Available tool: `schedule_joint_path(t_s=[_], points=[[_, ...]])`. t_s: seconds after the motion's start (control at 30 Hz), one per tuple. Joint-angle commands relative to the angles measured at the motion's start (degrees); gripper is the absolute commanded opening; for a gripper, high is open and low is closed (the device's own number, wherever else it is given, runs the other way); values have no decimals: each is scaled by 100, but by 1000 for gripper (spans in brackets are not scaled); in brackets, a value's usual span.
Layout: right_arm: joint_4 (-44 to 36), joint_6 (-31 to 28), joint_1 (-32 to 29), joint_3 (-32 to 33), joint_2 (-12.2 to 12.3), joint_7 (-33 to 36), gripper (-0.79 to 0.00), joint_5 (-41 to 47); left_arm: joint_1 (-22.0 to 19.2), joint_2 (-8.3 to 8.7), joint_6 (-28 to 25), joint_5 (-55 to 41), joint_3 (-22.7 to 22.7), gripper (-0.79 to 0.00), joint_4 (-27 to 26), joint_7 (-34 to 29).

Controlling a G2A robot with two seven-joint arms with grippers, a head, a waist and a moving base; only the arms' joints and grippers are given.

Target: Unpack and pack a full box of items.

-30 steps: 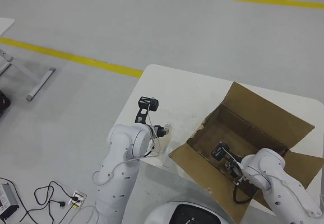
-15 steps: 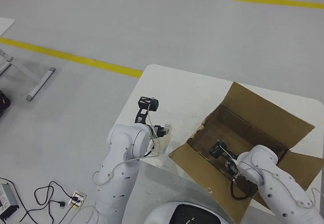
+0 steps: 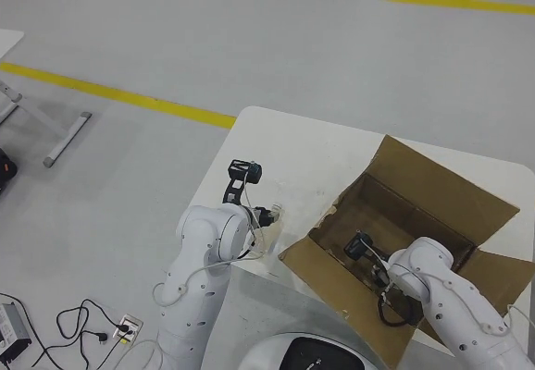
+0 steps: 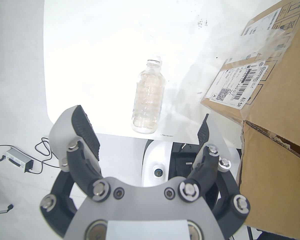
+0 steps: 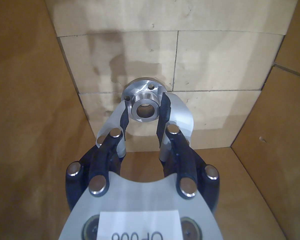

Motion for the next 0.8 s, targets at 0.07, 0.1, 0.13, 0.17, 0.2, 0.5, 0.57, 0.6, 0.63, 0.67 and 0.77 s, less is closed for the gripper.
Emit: schedule_joint_path(t_s=[0.07,0.1,0.13,0.17,0.2,0.5,0.57,0.6,0.63,0.67,0.77], points=[[57,-21,-3,-19,-24,-14,-471,-14,0,0,0,0,0,0,0,0],[72,-21,-3,-22,-30,-21,-474,-18,0,0,0,0,0,0,0,0],[84,-29,-2,-26,-36,-25,-477,-21,0,0,0,0,0,0,0,0],[97,-36,1,-26,-42,-24,-474,-18,0,0,0,0,0,0,0,0],[108,-41,3,-24,-47,-25,-477,-20,0,0,0,0,0,0,0,0],[174,-71,18,-10,-90,5,-708,-17,0,0,0,0,0,0,0,0],[194,-67,20,-5,-99,5,-785,-24,0,0,0,0,0,0,0,0],[201,-72,20,-2,-102,-2,-785,-26,0,0,0,0,0,0,0,0],[208,-67,20,7,-105,-6,-785,-28,0,0,0,0,0,0,0,0],[194,-66,21,20,-107,-19,-785,-26,0,0,0,0,0,0,0,0],[84,-44,14,120,-93,-63,-785,-13,0,0,0,0,0,0,0,0]])
